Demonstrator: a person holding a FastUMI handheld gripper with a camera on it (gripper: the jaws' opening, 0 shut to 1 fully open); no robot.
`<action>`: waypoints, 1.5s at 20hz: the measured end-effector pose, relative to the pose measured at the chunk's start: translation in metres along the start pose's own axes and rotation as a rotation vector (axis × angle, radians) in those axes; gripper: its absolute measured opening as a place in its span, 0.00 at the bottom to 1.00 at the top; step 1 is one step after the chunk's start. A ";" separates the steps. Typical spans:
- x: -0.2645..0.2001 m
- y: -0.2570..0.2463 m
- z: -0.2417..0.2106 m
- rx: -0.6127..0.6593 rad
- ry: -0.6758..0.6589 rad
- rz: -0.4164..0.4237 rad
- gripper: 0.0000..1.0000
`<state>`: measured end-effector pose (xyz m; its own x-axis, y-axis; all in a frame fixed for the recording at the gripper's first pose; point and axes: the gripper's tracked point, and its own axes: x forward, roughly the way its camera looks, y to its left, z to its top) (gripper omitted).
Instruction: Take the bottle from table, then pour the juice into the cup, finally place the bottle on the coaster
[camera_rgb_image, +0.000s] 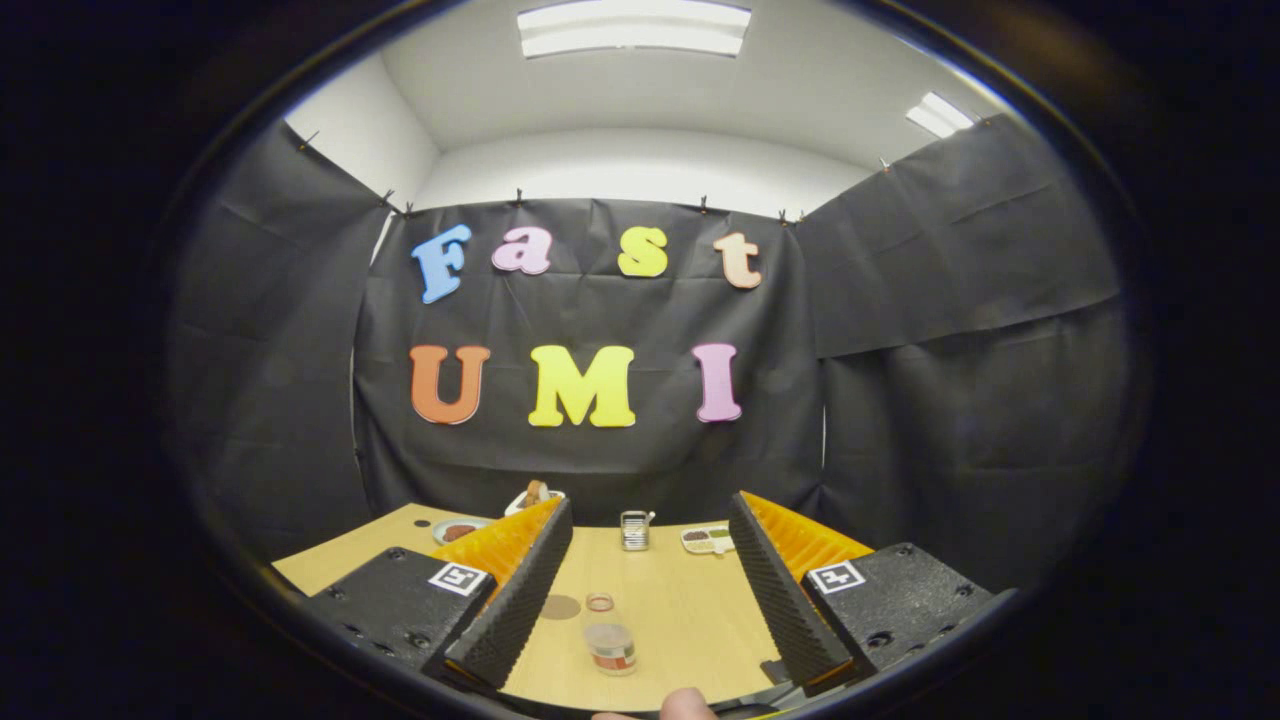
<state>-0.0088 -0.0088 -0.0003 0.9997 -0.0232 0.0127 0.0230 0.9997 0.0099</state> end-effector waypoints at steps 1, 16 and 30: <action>0.000 -0.001 -0.001 -0.001 0.000 0.000 1.00; 0.005 -0.001 -0.067 0.012 0.100 0.042 1.00; 0.033 0.014 -0.208 -0.079 0.235 0.124 1.00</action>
<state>0.0268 0.0067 -0.2082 0.9704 0.0929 -0.2230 -0.1078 0.9926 -0.0553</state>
